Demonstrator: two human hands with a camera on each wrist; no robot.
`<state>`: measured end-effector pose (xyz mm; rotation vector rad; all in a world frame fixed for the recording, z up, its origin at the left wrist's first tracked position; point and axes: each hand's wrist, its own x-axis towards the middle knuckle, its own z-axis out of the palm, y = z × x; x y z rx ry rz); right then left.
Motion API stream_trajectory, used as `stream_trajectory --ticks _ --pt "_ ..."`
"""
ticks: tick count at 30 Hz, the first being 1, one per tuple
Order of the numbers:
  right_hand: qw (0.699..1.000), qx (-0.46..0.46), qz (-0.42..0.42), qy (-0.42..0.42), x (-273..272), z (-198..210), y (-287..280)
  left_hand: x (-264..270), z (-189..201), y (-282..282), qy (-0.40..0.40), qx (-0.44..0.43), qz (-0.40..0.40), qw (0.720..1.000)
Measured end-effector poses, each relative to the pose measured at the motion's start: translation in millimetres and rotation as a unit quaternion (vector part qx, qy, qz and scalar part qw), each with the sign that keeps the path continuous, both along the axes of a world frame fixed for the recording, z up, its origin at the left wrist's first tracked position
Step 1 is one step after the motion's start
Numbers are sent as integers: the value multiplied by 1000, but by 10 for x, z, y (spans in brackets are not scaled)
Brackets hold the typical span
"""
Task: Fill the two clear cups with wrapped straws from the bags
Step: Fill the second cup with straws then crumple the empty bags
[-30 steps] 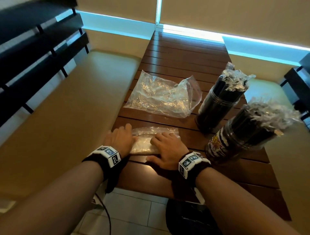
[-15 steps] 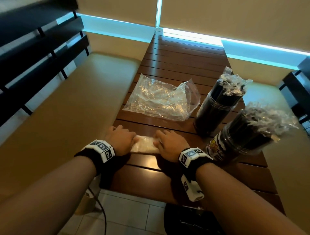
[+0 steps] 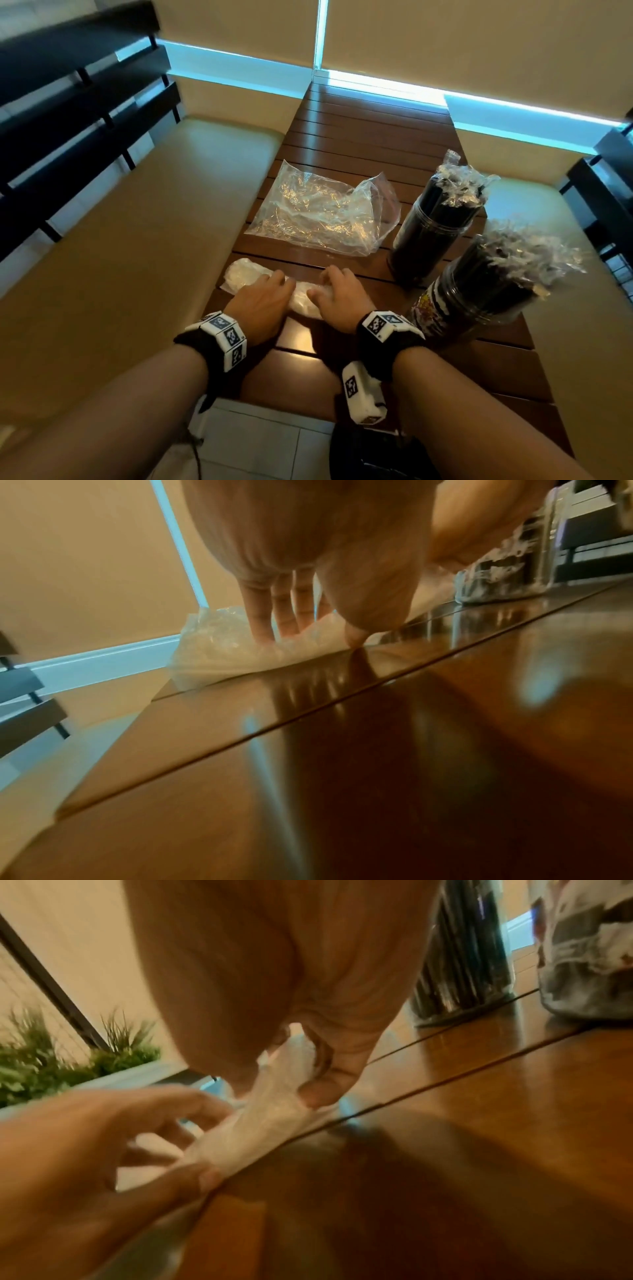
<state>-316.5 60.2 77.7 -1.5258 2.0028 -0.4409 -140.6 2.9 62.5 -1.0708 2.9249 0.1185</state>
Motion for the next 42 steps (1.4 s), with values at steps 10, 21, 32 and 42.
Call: stream_trajectory --ticks 10,21,32,42 --pt "945 -263 121 154 64 465 98 -26 342 -50 251 -52 242 936" --pt "959 -156 232 46 322 565 158 41 822 -99 452 558 379 584" --pt "912 -393 71 89 407 853 110 56 1012 17 561 533 322 546" --pt "886 -372 148 232 469 808 225 184 1334 116 531 581 269 554"
